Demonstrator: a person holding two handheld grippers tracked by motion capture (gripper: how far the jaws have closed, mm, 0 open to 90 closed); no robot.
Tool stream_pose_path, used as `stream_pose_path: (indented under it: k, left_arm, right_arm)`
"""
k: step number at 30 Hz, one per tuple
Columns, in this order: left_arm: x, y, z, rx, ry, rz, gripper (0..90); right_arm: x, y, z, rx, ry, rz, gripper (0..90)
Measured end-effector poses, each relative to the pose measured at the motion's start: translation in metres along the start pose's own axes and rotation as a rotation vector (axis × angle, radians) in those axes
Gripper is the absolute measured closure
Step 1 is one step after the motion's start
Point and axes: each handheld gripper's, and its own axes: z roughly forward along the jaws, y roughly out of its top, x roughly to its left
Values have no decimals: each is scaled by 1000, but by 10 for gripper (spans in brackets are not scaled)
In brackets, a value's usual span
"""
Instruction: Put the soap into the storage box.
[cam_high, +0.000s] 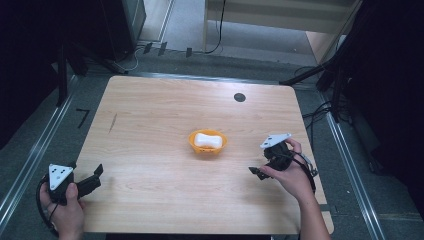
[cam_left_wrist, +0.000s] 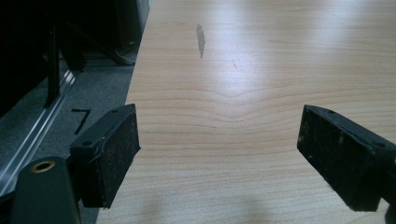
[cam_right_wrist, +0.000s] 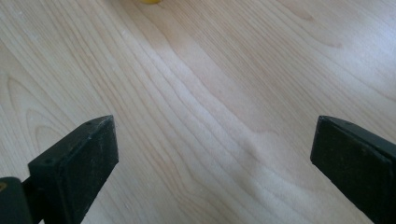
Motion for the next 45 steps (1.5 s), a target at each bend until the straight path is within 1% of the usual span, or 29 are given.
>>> stream_pose_path:
  k: [4,7,13,15,16,19,25,31,34,38,45]
  left_arm:
    - [0,0,0,2,1,4,132]
    - [0,0,0,2,2,8,133]
    - [-1,0,0,2,3,8,132]
    - [-1,0,1,1,3,7,132]
    - [-1,0,1,1,3,7,132]
    - [-1,0,0,2,2,8,133]
    - [-1,0,1,3,2,8,132]
    - [-1,0,0,5,6,9,133]
    - [-1,0,0,5,6,8,133]
    - [-1,0,1,5,6,9,133]
    - [-2,0,1,7,6,13,133]
  right_arm:
    - [0,-11,-3,-6,-23,12,21]
    - [1,-19,-5,-27,-21,19,24]
    - [0,-36,-10,-62,-37,52,24]
    - [0,-42,-12,-67,-41,65,24]
    - [0,-46,-13,-69,-43,80,24]
    - [-1,-55,-16,-86,-51,97,24]
    - [-5,-73,-28,-123,-70,131,24]
    - [-6,-91,-36,-144,-85,162,24]
    - [-7,-99,-40,-156,-94,188,24]
    - [-7,-108,-44,-162,-103,200,24]
    - [-6,-124,-49,-177,-106,225,24]
